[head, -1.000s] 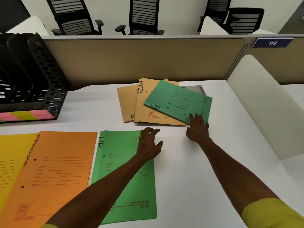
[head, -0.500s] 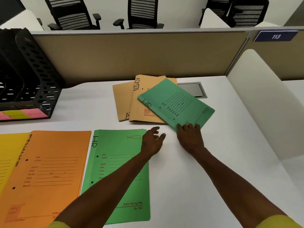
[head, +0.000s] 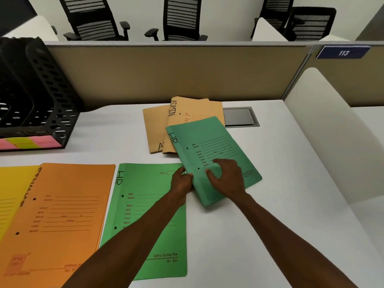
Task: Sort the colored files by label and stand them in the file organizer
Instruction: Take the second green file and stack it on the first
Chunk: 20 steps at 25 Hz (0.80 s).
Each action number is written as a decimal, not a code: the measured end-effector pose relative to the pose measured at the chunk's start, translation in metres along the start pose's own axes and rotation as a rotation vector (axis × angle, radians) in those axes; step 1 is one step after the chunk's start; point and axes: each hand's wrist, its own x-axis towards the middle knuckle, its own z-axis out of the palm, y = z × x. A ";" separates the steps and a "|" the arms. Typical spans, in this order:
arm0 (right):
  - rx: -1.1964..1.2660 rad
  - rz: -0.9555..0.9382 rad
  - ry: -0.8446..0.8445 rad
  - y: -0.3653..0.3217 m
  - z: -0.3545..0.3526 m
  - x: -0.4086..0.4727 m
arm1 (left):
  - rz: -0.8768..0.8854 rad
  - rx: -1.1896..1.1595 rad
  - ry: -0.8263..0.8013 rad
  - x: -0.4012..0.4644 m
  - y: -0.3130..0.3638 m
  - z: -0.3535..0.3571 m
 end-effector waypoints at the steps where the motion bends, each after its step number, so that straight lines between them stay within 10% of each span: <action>1: 0.016 0.116 0.016 0.007 -0.003 0.007 | 0.007 0.018 -0.002 -0.002 0.002 -0.009; 5: 0.028 0.470 -0.148 0.032 -0.015 0.022 | 0.013 0.081 -0.026 -0.010 0.004 -0.049; 20: 0.417 0.535 -0.051 -0.051 0.028 -0.047 | 0.275 0.454 0.132 -0.056 -0.002 -0.155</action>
